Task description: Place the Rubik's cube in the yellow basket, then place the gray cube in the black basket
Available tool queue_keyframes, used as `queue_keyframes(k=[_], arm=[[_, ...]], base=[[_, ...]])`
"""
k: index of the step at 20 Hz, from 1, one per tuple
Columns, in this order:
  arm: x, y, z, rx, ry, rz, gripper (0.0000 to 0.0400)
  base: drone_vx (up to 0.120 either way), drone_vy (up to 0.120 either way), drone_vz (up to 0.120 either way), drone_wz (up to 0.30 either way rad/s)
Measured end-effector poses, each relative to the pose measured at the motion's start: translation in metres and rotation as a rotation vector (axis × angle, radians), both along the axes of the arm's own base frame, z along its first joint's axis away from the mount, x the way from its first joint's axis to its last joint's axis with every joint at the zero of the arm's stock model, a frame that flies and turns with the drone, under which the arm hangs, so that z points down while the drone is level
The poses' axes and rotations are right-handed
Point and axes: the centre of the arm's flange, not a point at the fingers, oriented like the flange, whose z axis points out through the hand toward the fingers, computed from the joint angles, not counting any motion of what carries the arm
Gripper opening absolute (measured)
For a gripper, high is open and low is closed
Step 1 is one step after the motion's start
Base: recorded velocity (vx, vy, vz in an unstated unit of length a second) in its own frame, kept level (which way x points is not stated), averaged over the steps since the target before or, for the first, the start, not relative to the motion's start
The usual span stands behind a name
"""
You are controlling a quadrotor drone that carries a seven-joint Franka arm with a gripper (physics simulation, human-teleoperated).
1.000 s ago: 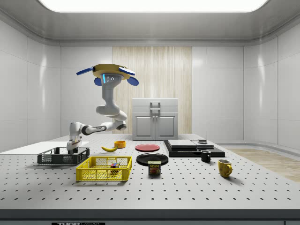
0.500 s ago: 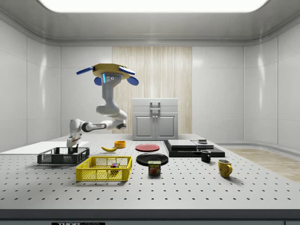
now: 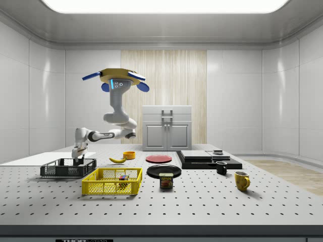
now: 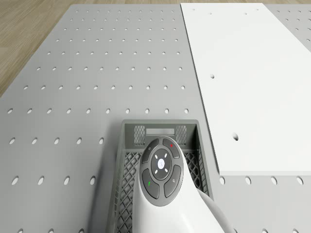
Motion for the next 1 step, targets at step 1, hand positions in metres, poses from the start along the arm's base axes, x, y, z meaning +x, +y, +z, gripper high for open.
queue_keyframes(k=[1], arm=[[0.0,0.0,0.0,0.0,0.0,0.0,0.04]], base=[[0.0,0.0,0.0,0.0]])
